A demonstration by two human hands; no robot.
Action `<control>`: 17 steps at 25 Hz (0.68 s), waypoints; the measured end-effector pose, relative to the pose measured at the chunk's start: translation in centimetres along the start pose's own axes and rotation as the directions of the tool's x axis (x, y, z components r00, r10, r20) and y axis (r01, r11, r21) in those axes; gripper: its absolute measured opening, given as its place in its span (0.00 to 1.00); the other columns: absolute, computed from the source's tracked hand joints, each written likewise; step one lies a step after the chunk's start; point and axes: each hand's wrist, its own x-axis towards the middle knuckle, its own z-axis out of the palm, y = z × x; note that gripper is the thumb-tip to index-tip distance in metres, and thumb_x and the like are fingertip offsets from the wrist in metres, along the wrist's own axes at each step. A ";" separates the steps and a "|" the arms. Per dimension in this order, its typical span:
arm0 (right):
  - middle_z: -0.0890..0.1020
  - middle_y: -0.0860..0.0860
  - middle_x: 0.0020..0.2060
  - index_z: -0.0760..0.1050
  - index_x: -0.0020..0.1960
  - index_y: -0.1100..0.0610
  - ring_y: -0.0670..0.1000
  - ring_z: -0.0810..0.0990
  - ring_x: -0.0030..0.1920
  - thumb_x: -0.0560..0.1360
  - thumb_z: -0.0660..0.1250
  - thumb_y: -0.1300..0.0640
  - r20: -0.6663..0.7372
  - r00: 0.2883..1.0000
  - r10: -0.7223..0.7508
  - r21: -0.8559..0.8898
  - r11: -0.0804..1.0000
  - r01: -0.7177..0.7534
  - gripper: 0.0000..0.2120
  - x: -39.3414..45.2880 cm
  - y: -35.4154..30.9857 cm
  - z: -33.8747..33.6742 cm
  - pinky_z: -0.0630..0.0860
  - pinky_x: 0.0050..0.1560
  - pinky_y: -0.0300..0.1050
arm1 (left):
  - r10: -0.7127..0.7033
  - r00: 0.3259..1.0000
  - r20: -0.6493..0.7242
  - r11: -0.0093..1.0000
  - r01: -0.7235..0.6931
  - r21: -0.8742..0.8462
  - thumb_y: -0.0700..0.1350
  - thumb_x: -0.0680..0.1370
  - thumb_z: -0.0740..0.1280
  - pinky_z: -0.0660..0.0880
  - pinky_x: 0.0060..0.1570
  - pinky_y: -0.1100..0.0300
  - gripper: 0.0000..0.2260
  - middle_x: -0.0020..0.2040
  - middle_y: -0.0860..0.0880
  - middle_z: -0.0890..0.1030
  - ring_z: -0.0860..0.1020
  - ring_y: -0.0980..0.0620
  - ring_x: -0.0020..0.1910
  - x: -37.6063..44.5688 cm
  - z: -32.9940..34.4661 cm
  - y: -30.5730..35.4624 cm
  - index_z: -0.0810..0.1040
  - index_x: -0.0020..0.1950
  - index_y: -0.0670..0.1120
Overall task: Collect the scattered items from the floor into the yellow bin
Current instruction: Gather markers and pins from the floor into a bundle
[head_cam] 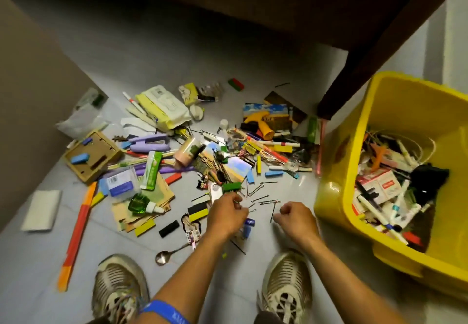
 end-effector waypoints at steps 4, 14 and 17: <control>0.79 0.49 0.50 0.76 0.52 0.50 0.47 0.76 0.45 0.75 0.69 0.55 -0.026 0.984 -0.178 -0.120 0.977 0.174 0.07 1.0 3.3 4.1 0.71 0.46 0.40 | 0.339 0.925 0.171 0.822 -0.379 0.424 0.46 0.75 0.69 0.70 0.52 0.60 0.15 0.56 0.52 0.73 0.72 0.50 0.54 0.2 1.8 -5.4 0.77 0.62 0.50; 0.80 0.51 0.50 0.78 0.55 0.54 0.53 0.73 0.49 0.76 0.64 0.54 0.169 0.711 -0.683 -0.453 0.587 0.671 0.09 -0.2 0.8 8.6 0.70 0.47 0.45 | 0.255 0.950 -0.181 0.919 -0.180 0.351 0.46 0.77 0.67 0.74 0.53 0.57 0.12 0.56 0.51 0.77 0.73 0.52 0.55 -4.1 -1.3 -10.6 0.77 0.61 0.51; 0.79 0.47 0.42 0.74 0.48 0.51 0.49 0.75 0.42 0.74 0.68 0.55 0.002 0.878 -0.478 -0.103 0.873 0.476 0.04 -0.8 0.8 8.2 0.72 0.41 0.41 | 0.254 0.967 0.035 0.869 -0.244 0.430 0.54 0.78 0.65 0.71 0.53 0.61 0.13 0.57 0.54 0.75 0.71 0.56 0.55 -5.5 -0.4 -11.9 0.74 0.61 0.53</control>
